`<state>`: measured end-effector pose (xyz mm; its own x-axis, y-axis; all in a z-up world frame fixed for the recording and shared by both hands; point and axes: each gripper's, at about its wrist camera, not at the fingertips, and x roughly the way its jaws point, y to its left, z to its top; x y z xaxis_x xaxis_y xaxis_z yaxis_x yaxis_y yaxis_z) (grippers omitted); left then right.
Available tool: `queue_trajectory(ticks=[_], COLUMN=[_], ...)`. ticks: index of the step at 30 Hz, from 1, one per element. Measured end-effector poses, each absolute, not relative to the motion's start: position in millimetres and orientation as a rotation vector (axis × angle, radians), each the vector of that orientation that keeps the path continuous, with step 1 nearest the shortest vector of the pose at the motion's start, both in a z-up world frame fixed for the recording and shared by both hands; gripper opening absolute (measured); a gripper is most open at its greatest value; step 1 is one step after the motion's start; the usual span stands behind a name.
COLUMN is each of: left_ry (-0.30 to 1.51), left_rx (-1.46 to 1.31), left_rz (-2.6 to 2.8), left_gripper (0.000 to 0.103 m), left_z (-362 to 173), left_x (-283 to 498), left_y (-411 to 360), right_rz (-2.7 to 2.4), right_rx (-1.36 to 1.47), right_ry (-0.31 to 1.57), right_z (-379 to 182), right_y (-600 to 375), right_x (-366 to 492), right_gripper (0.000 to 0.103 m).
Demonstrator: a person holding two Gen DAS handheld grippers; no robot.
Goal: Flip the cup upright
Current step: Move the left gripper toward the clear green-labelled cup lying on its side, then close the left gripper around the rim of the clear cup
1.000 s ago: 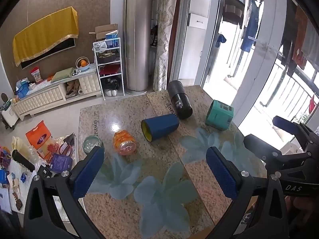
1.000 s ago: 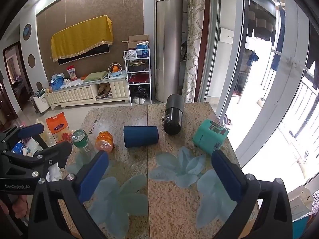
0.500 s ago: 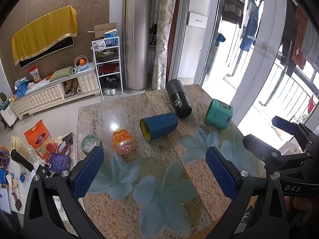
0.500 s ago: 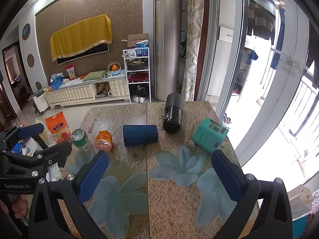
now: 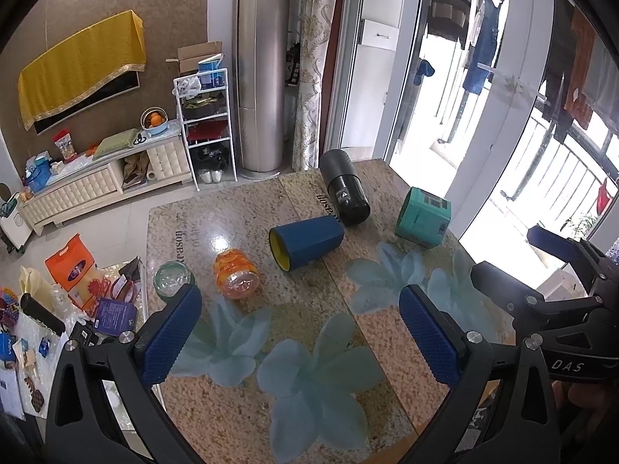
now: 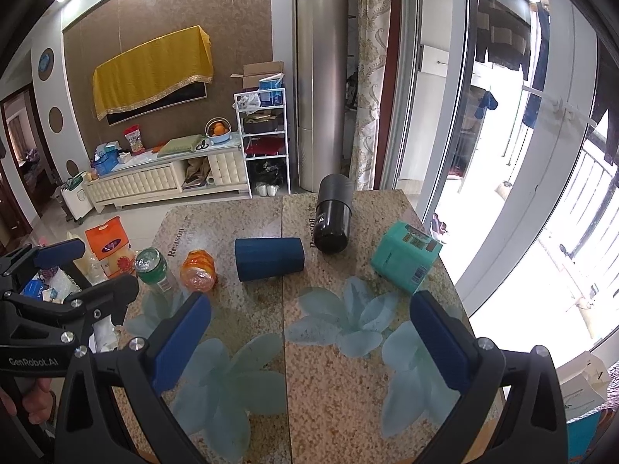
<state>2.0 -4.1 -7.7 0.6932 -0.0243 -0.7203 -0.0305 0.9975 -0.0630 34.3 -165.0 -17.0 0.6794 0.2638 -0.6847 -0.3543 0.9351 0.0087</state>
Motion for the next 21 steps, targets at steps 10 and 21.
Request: queue_trajectory(ticks=[10, 21], left_ry=[0.815, 0.831], left_rx=[-0.075, -0.108], left_rz=[0.007, 0.037], left_gripper=[0.102, 0.102], left_z=[-11.7, -19.4], left_x=[2.6, -14.2], left_y=[1.2, 48.3], right_rz=[0.356, 0.407], right_rx=[-0.133, -0.154], right_ry=[0.756, 0.765], right_z=[-17.5, -20.6], right_y=[-159.0, -121.1], right_x=[34.2, 30.4], right_gripper=[0.103, 0.103])
